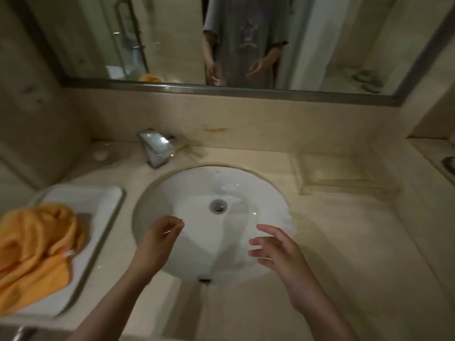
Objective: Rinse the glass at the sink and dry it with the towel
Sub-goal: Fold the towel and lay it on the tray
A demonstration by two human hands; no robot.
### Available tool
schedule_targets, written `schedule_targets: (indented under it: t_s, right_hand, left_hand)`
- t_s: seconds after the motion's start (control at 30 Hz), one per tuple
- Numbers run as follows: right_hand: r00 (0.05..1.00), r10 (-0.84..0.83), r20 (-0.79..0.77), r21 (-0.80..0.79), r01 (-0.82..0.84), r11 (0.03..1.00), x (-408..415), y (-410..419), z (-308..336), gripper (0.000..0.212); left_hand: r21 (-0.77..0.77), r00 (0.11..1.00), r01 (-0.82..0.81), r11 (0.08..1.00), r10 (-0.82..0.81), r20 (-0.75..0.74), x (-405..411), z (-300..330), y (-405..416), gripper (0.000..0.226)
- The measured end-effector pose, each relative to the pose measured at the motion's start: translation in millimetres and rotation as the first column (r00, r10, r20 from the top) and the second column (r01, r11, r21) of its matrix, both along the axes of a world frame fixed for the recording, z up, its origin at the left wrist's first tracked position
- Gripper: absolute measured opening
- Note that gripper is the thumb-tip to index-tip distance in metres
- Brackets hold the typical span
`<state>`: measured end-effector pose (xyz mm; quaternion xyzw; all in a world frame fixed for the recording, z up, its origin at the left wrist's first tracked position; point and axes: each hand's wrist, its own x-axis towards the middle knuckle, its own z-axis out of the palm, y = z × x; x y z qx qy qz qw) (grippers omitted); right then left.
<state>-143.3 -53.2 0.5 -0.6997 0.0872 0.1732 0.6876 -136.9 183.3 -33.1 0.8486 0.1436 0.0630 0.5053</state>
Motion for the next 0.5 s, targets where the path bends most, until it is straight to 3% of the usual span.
schedule_targets:
  t_s: [0.23, 0.5]
  right_hand:
    - [0.977, 0.215, 0.011, -0.003, -0.214, 0.977, 11, 70, 5, 0.024]
    - [0.899, 0.438, -0.022, -0.009, -0.439, 0.899, 23, 120, -1, 0.023]
  left_hand:
    - [0.049, 0.964, -0.266, 0.963, 0.265, 0.013, -53, -7, 78, 0.008]
    - [0.256, 0.814, -0.545, 0.799, 0.577, -0.07, -109, -20, 148, 0.02]
